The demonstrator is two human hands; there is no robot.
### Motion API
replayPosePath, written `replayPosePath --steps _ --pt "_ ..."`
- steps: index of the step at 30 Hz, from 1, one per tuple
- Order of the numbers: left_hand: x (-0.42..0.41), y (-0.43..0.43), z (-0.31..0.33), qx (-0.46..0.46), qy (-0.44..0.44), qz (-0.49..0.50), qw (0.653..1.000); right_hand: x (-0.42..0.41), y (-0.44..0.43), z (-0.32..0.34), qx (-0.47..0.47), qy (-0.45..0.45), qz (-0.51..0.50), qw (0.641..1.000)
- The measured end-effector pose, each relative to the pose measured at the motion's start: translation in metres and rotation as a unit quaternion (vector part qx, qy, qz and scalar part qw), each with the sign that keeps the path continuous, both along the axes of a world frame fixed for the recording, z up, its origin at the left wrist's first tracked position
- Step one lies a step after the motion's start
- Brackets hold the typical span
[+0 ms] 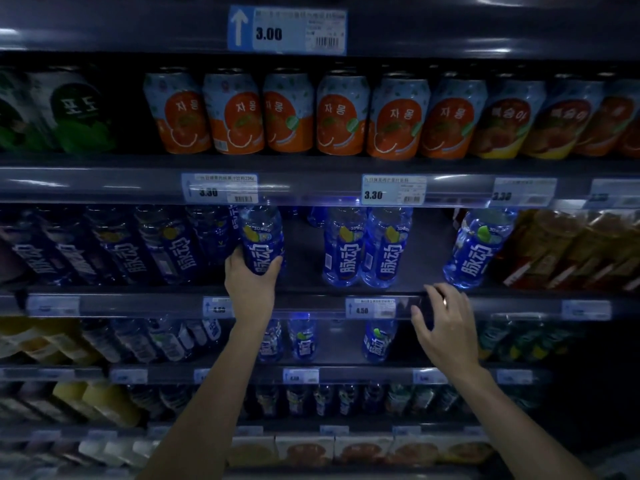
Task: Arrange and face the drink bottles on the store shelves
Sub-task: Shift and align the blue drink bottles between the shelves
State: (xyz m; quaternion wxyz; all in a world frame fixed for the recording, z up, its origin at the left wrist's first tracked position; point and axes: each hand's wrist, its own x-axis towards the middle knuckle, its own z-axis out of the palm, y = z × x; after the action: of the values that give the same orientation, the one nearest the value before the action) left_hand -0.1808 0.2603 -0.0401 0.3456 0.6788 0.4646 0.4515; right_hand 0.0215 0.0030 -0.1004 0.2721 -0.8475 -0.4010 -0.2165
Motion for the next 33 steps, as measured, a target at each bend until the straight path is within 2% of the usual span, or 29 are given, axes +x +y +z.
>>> replayPosePath --steps 10,26,33 --pt "0.024 -0.026 0.000 -0.010 -0.020 -0.055 0.998 -0.003 0.007 -0.005 0.013 0.019 -0.004 1.000" --pt "0.040 -0.038 0.004 -0.023 -0.014 -0.054 0.998 -0.001 0.007 -0.008 0.011 0.029 0.001 1.000" --pt "0.036 -0.041 0.011 -0.041 -0.008 -0.085 0.995 -0.005 0.006 -0.002 0.006 0.038 -0.003 0.999"
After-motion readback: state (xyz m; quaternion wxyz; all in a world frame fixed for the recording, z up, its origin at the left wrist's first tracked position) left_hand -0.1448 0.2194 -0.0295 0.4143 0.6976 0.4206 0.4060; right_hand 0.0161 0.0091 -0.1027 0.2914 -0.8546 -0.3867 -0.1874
